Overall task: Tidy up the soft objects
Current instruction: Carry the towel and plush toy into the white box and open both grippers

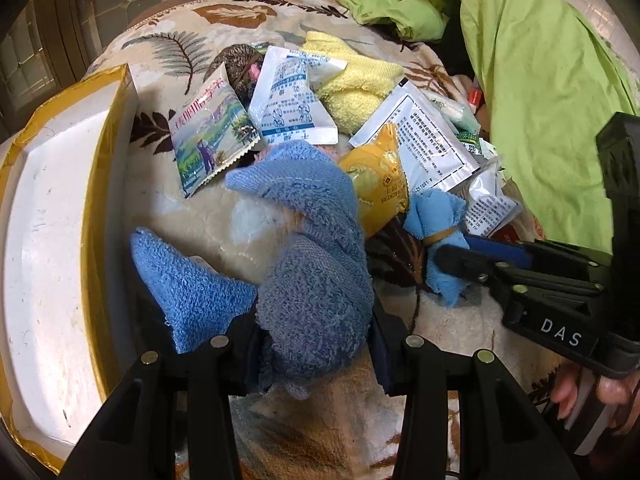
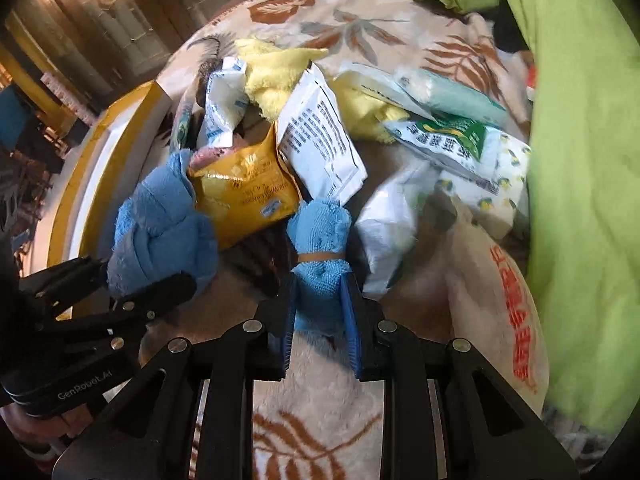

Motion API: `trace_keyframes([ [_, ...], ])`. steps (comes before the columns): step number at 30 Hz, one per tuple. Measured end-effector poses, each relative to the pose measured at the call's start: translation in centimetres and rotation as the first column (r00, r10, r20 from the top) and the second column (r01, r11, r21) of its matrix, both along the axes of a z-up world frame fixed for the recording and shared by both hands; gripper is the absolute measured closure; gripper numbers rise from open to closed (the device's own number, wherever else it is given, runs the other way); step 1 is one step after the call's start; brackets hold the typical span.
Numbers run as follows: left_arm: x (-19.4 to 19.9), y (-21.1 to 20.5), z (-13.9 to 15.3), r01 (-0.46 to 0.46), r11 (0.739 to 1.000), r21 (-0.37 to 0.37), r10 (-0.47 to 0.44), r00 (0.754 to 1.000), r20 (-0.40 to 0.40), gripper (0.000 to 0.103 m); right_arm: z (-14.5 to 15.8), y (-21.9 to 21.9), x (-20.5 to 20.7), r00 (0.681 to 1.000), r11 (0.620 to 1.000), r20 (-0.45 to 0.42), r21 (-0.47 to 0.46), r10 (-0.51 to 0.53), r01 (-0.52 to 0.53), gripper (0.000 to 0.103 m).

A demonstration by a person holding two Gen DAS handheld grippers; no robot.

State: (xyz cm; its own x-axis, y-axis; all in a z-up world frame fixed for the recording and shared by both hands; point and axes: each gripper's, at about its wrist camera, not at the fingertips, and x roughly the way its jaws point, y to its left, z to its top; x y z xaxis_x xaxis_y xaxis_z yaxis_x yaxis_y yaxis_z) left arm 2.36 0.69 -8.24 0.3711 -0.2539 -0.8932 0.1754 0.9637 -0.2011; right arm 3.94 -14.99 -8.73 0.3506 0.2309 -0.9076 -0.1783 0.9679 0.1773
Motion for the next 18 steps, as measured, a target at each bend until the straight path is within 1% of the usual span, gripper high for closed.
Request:
trace_keyframes([
  [1,0.0,0.0,-0.1,-0.002,1.000,-0.004,0.002,1.000,-0.004,0.059,-0.2,-0.1,0.0,1.000,1.000,-0.006,0.017,0.002,-0.001,0.069],
  [2,0.0,0.0,-0.1,-0.003,1.000,-0.005,0.003,1.000,-0.003,0.059,-0.7,-0.4,0.1,1.000,0.999,-0.013,0.042,-0.010,0.010,0.069],
  [5,-0.1,0.3,0.2,-0.012,1.000,-0.014,0.012,1.000,-0.002,0.059,-1.1,-0.6,0.1,1.000,0.997,-0.017,0.069,-0.026,0.027,0.069],
  [6,-0.2,0.4,0.4,-0.014,1.000,-0.017,0.014,1.000,0.001,0.059,-1.1,-0.5,0.0,0.999,0.997,-0.024,0.066,-0.025,0.027,0.077],
  [7,-0.3,0.5,0.6,-0.014,1.000,-0.018,0.014,1.000,0.008,0.059,-0.9,-0.5,-0.2,0.999,0.997,-0.025,0.070,-0.025,0.026,0.080],
  [9,-0.6,0.9,1.2,-0.021,0.999,-0.030,0.022,1.000,0.020,0.059,-0.3,-0.8,-0.8,0.999,0.994,-0.028,0.105,-0.018,0.020,0.081],
  [13,-1.4,2.3,3.4,-0.044,0.997,-0.059,0.048,0.997,0.064,0.059,2.2,-0.2,-2.0,1.000,0.984,0.015,0.179,0.014,-0.016,0.081],
  [16,-1.9,3.6,5.7,-0.062,0.995,-0.075,0.070,0.991,0.112,0.059,4.5,0.9,-2.8,0.997,0.976,0.056,0.211,0.046,-0.057,0.081],
  [18,-2.0,4.5,7.4,-0.076,0.994,-0.080,0.087,0.986,0.142,0.059,5.9,2.0,-2.6,0.995,0.962,0.069,0.259,0.069,-0.085,0.081],
])
